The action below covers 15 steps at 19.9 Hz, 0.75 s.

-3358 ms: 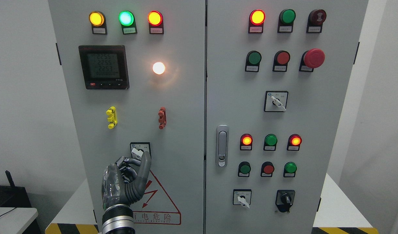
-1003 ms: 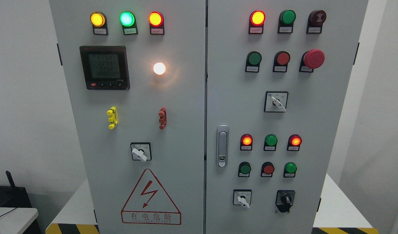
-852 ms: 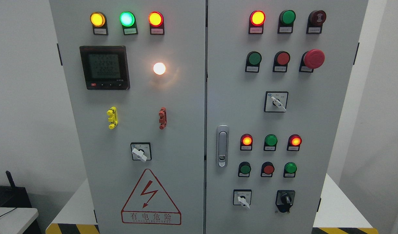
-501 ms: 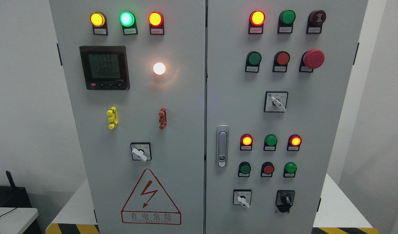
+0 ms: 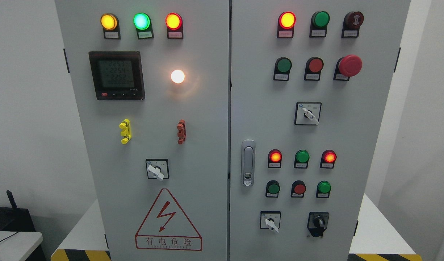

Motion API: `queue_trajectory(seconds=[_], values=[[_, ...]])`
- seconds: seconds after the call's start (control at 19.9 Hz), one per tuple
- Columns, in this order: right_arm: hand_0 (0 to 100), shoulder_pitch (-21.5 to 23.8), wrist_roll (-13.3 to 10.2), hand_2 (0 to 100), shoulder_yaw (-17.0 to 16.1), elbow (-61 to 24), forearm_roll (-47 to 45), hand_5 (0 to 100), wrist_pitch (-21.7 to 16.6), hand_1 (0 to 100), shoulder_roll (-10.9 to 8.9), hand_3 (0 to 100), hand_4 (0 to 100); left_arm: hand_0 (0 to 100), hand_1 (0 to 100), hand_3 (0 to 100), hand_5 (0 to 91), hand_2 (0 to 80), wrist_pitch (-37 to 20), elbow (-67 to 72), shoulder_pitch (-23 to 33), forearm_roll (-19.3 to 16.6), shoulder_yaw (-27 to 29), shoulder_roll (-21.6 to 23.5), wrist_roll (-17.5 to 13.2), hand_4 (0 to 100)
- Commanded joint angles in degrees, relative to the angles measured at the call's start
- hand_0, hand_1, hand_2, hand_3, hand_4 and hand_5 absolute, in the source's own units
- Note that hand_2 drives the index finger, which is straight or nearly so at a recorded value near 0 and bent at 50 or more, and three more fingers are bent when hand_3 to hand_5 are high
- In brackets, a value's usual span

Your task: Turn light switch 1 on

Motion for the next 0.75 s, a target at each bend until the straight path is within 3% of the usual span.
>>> queue_trajectory(seconds=[0.0, 0.7], values=[[12, -0.01, -0.02, 0, 1.32, 0.0, 0.26, 0, 0.04, 39, -0.02, 0, 0, 28, 4, 0, 0.0, 0.0, 0.49, 6.58, -1.76, -0.88, -9.59, -0.7, 0.38, 0], [12, -0.01, -0.02, 0, 1.32, 0.0, 0.26, 0, 0.04, 39, 0.07, 0, 0, 28, 0, 0, 0.0, 0.0, 1.02, 6.84, -2.55, 0.0, -8.62, -1.4, 0.55, 0]])
